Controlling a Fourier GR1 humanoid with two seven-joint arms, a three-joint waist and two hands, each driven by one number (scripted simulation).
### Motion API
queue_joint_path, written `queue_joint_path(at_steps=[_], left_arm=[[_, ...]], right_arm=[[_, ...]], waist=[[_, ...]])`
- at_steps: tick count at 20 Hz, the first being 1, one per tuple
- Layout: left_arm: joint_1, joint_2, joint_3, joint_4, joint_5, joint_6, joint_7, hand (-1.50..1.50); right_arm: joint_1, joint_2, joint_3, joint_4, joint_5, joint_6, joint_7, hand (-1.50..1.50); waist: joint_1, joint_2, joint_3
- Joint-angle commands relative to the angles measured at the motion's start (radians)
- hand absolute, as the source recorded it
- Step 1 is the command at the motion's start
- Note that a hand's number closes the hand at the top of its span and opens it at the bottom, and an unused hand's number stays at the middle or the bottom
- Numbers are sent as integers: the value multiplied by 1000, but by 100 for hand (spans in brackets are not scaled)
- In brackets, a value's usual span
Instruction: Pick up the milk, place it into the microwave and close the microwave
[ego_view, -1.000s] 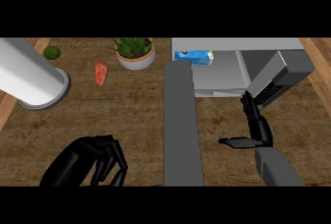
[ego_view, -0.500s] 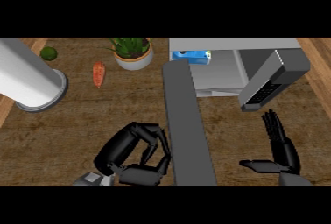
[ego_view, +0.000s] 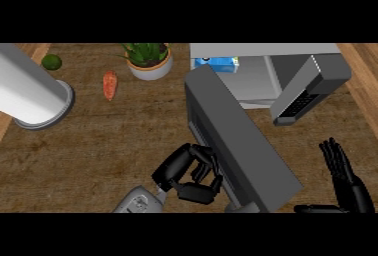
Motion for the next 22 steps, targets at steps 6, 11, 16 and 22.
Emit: queue_joint_path(at_steps=[6,11,16,22], left_arm=[[-127,-3,-194,300,188,323,-246,150],[-214,-3,-271,347,338,390,-224,150],[-279,-3,-323,377,441,398,-233,150],[-316,-3,-348,332,574,480,-283,150]], right_arm=[[59,-57,19,-245,-159,181,75,-150],[102,-74,51,-403,-222,200,178,-150],[122,-78,94,-508,-253,213,229,-150],[108,-145,75,-572,-330,259,304,-150]], waist=[[-44,13,-2],[-72,15,-3],[-114,24,-5],[-143,30,-6]])
